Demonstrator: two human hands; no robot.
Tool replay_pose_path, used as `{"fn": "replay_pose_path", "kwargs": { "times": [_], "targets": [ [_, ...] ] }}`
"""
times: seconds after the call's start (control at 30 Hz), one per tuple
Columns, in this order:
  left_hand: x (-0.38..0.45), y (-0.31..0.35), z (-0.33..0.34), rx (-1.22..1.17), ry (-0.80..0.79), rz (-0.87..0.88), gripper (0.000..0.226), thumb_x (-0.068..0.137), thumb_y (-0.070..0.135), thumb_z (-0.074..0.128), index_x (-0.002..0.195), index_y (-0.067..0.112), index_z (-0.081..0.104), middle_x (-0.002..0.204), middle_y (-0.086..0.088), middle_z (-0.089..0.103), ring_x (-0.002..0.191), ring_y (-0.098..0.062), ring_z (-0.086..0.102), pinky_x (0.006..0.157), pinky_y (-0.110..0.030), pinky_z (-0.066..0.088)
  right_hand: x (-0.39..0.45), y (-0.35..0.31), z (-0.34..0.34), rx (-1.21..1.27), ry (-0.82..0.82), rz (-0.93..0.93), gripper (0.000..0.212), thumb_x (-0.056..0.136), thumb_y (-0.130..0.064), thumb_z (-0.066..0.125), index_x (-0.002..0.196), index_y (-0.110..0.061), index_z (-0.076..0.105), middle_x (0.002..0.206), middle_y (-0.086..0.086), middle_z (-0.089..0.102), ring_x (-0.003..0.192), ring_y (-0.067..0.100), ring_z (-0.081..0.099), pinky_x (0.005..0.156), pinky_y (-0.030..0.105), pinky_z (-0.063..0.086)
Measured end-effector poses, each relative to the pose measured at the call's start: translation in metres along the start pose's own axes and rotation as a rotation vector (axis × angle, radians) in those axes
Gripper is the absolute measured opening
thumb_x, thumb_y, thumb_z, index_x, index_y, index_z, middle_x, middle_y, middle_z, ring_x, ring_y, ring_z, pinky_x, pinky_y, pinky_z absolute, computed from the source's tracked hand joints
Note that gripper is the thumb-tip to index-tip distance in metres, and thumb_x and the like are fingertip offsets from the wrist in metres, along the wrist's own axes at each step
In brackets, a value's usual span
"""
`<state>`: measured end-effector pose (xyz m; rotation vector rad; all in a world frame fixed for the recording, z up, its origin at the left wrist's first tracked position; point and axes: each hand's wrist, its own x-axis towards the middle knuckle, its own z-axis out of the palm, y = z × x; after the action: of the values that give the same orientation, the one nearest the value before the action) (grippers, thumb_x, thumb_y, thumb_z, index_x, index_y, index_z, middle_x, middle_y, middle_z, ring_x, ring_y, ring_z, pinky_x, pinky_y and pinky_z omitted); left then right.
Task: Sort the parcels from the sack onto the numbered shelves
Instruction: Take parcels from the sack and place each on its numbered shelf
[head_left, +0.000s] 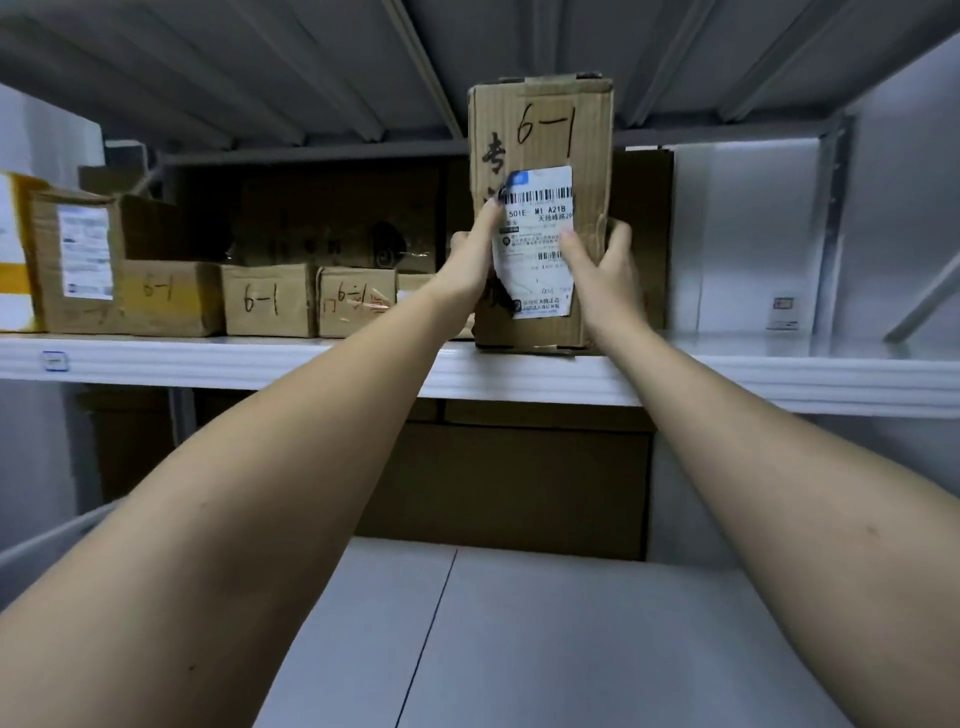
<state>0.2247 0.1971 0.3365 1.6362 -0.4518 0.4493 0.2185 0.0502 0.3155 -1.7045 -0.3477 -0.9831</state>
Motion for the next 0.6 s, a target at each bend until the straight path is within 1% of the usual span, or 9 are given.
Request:
{"fn": "replay_pose_path", "kwargs": {
  "times": [0.07,0.13,0.2,0.27,0.33,0.4,0.43,0.5,0.6],
  "targets": [
    [0.004,-0.002,-0.003,0.014,-0.053,-0.010,0.109,0.054,0.084,0.043,0.144,0.022,0.038,0.142,0.002,0.046,0.127,-0.013,0.046,0.093,-0.028,0.034,0.003,0.007,0.006,-0.021,0.000,0.016,0.051,0.090,-0.052,0.056,0.127,-0.019,0.042,0.118,-0.004,0.058,0.100,0.016,0.057,0.085,0.034,0.046],
    [0.003,-0.003,-0.005,0.024,-0.105,0.005,0.080,0.075,0.075,0.040,0.135,0.023,0.050,0.139,0.003,0.048,0.120,-0.009,0.050,0.092,-0.022,0.039,0.006,0.011,0.009,-0.040,-0.010,0.025,0.060,0.086,-0.056,0.059,0.131,-0.020,0.040,0.124,-0.003,0.058,0.106,0.016,0.057,0.090,0.036,0.047],
    [0.010,-0.010,-0.010,0.037,-0.185,0.021,0.048,0.098,0.056,0.031,0.123,0.022,0.055,0.127,0.007,0.056,0.104,-0.002,0.057,0.087,-0.016,0.045,0.009,0.015,0.011,-0.061,-0.024,0.028,0.067,0.082,-0.059,0.060,0.132,-0.020,0.040,0.127,-0.003,0.058,0.111,0.017,0.057,0.094,0.039,0.048],
    [0.017,-0.020,-0.015,0.078,-0.241,0.022,0.035,0.103,0.044,0.026,0.118,0.027,0.053,0.110,0.012,0.058,0.086,0.006,0.055,0.070,-0.008,0.042,0.014,0.019,0.014,-0.075,-0.051,0.050,0.066,0.082,-0.060,0.061,0.130,-0.020,0.040,0.128,-0.002,0.058,0.113,0.018,0.057,0.097,0.041,0.048],
    [0.018,-0.026,-0.019,0.114,-0.256,0.025,0.039,0.104,0.040,0.027,0.129,0.022,0.051,0.111,0.013,0.054,0.089,0.003,0.052,0.066,-0.005,0.039,0.018,0.024,0.017,-0.093,-0.065,0.072,0.058,0.083,-0.060,0.060,0.124,-0.022,0.042,0.125,-0.002,0.059,0.113,0.019,0.058,0.100,0.042,0.047],
    [0.022,-0.031,-0.023,0.146,-0.250,0.016,0.046,0.100,0.044,0.035,0.133,0.015,0.048,0.117,0.012,0.055,0.099,-0.004,0.051,0.076,-0.013,0.040,0.022,0.028,0.020,-0.110,-0.080,0.085,0.048,0.087,-0.057,0.059,0.119,-0.026,0.041,0.120,-0.004,0.059,0.111,0.019,0.058,0.100,0.041,0.047],
    [0.025,-0.033,-0.025,0.167,-0.225,0.011,0.044,0.097,0.047,0.039,0.125,0.015,0.051,0.112,0.010,0.058,0.097,-0.007,0.052,0.077,-0.019,0.040,0.024,0.030,0.021,-0.109,-0.088,0.094,0.047,0.088,-0.056,0.058,0.119,-0.026,0.040,0.118,-0.005,0.058,0.110,0.018,0.058,0.099,0.041,0.047],
    [0.030,-0.039,-0.028,0.200,-0.133,0.023,0.034,0.096,0.047,0.045,0.107,0.016,0.053,0.091,0.007,0.056,0.087,-0.012,0.051,0.070,-0.025,0.040,0.027,0.031,0.021,-0.111,-0.109,0.115,0.048,0.090,-0.056,0.055,0.123,-0.025,0.040,0.116,-0.006,0.058,0.109,0.018,0.059,0.096,0.039,0.049],
    [0.034,-0.048,-0.029,0.249,-0.030,0.081,0.042,0.090,0.054,0.051,0.106,0.016,0.055,0.083,0.002,0.060,0.080,-0.020,0.055,0.068,-0.032,0.043,0.029,0.032,0.021,-0.123,-0.118,0.135,0.052,0.091,-0.057,0.053,0.128,-0.022,0.039,0.115,-0.006,0.057,0.108,0.018,0.060,0.093,0.036,0.049]
  ]
}}
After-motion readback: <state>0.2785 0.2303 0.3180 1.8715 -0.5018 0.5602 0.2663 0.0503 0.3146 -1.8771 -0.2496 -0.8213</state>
